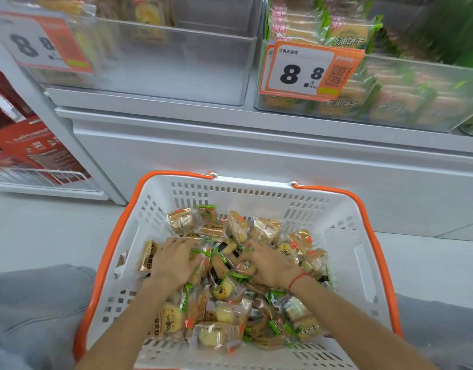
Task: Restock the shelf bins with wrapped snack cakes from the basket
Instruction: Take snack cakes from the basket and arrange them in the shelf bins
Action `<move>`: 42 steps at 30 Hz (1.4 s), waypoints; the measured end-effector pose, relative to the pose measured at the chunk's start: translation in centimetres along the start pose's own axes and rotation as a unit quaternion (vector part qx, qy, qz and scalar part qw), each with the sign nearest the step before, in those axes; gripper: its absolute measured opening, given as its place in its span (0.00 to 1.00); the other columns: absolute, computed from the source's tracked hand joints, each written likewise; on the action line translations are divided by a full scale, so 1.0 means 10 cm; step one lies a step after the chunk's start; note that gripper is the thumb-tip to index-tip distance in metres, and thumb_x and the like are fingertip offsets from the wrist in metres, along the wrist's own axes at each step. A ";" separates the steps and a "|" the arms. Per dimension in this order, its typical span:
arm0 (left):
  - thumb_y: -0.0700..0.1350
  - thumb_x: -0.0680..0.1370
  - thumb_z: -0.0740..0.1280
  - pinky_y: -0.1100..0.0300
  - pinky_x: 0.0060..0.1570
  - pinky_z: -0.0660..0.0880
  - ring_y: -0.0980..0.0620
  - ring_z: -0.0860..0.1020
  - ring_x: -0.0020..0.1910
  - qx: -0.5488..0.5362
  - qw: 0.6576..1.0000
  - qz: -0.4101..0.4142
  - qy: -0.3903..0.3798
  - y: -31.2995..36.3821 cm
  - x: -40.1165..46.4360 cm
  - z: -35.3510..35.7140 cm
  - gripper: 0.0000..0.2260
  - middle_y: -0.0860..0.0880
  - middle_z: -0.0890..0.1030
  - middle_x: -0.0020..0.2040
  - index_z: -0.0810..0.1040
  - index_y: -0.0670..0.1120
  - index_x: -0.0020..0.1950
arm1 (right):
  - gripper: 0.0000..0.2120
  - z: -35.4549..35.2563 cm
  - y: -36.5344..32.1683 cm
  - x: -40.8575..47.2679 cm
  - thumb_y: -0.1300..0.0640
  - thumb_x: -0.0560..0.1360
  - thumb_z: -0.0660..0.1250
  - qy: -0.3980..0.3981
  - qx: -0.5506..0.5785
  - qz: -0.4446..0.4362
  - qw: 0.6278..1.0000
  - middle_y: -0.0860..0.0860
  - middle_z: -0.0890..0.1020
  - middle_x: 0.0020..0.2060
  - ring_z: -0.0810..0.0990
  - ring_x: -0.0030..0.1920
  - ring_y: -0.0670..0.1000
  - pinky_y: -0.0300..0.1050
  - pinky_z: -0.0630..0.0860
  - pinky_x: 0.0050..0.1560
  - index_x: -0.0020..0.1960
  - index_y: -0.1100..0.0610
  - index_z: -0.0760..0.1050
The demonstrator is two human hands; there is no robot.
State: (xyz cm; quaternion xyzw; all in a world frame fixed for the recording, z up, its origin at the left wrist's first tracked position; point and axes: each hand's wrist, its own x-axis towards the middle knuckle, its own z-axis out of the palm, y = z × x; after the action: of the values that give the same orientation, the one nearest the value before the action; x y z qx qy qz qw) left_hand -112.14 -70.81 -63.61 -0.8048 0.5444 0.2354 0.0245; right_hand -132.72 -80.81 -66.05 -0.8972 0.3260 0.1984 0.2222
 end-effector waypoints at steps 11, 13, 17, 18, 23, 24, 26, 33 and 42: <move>0.68 0.73 0.57 0.59 0.50 0.75 0.56 0.79 0.44 -0.381 0.914 0.099 -0.099 1.12 -0.13 -0.63 0.27 0.52 0.81 0.46 0.79 0.47 0.52 | 0.20 -1.33 0.08 -0.63 0.48 0.70 0.73 0.124 0.049 -0.053 0.990 0.49 0.77 0.56 0.72 0.57 0.50 0.46 0.71 0.56 0.61 0.51 0.77; 0.61 0.76 0.62 0.60 0.53 0.76 0.57 0.81 0.46 -0.443 0.887 0.098 -0.084 1.25 -0.16 -0.67 0.20 0.54 0.83 0.47 0.79 0.48 0.55 | 0.19 -1.51 0.12 -0.75 0.47 0.70 0.73 0.157 0.006 -0.078 0.984 0.50 0.79 0.52 0.73 0.54 0.50 0.40 0.67 0.53 0.58 0.53 0.79; 0.51 0.79 0.64 0.61 0.55 0.75 0.57 0.81 0.50 -0.472 0.870 0.136 -0.042 1.40 -0.18 -0.83 0.05 0.56 0.83 0.48 0.78 0.54 0.51 | 0.30 -1.81 0.27 -0.93 0.42 0.66 0.76 0.154 -0.032 -0.091 0.983 0.49 0.75 0.59 0.69 0.60 0.49 0.43 0.65 0.62 0.63 0.52 0.74; 0.49 0.80 0.64 0.64 0.53 0.74 0.57 0.80 0.50 -0.477 0.865 0.150 -0.040 1.42 -0.19 -0.91 0.04 0.56 0.82 0.48 0.78 0.54 0.50 | 0.31 -1.92 0.30 -0.97 0.43 0.66 0.76 0.142 -0.030 -0.090 0.985 0.48 0.74 0.60 0.68 0.61 0.48 0.41 0.63 0.63 0.65 0.52 0.73; 0.49 0.80 0.63 0.70 0.53 0.72 0.63 0.77 0.54 -0.456 0.854 0.248 -0.003 1.44 -0.26 -1.35 0.07 0.56 0.81 0.53 0.77 0.55 0.56 | 0.16 -2.50 0.33 -1.19 0.55 0.73 0.73 0.155 0.115 -0.095 0.977 0.45 0.79 0.51 0.76 0.51 0.43 0.37 0.72 0.54 0.60 0.52 0.77; 0.49 0.80 0.63 0.68 0.54 0.72 0.62 0.77 0.53 -0.453 0.853 0.258 0.015 1.45 -0.26 -1.46 0.07 0.57 0.81 0.53 0.77 0.56 0.56 | 0.14 -2.59 0.31 -1.24 0.56 0.73 0.72 0.168 0.158 -0.104 0.967 0.45 0.80 0.49 0.77 0.48 0.42 0.37 0.74 0.51 0.59 0.53 0.77; 0.49 0.80 0.63 0.66 0.52 0.72 0.60 0.77 0.52 -0.446 0.849 0.276 0.058 1.49 -0.27 -1.71 0.07 0.58 0.81 0.52 0.77 0.56 0.56 | 0.13 -2.75 0.29 -1.33 0.58 0.73 0.72 0.208 0.210 -0.126 0.947 0.46 0.81 0.48 0.78 0.48 0.44 0.40 0.77 0.50 0.57 0.53 0.78; 0.44 0.74 0.72 0.65 0.56 0.69 0.62 0.75 0.54 -0.476 0.748 0.248 0.390 1.56 -0.20 -2.53 0.16 0.61 0.77 0.55 0.74 0.54 0.59 | 0.12 -3.32 0.40 -1.59 0.60 0.74 0.70 0.460 0.240 -0.133 0.844 0.50 0.83 0.50 0.82 0.51 0.53 0.53 0.79 0.53 0.55 0.48 0.78; 0.50 0.68 0.78 0.60 0.58 0.66 0.56 0.68 0.66 -0.332 0.838 0.214 0.377 1.65 0.12 -2.83 0.41 0.54 0.66 0.70 0.60 0.50 0.75 | 0.11 -3.73 0.62 -1.25 0.55 0.71 0.74 0.464 0.085 0.006 0.882 0.43 0.82 0.45 0.75 0.38 0.38 0.34 0.69 0.41 0.52 0.47 0.80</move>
State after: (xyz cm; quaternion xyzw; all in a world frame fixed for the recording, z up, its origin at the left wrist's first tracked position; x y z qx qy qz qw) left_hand -116.46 -86.91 -35.34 -0.6547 0.5592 0.0804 -0.5022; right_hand -137.89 -98.59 -30.75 -0.8623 0.4127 -0.2680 0.1194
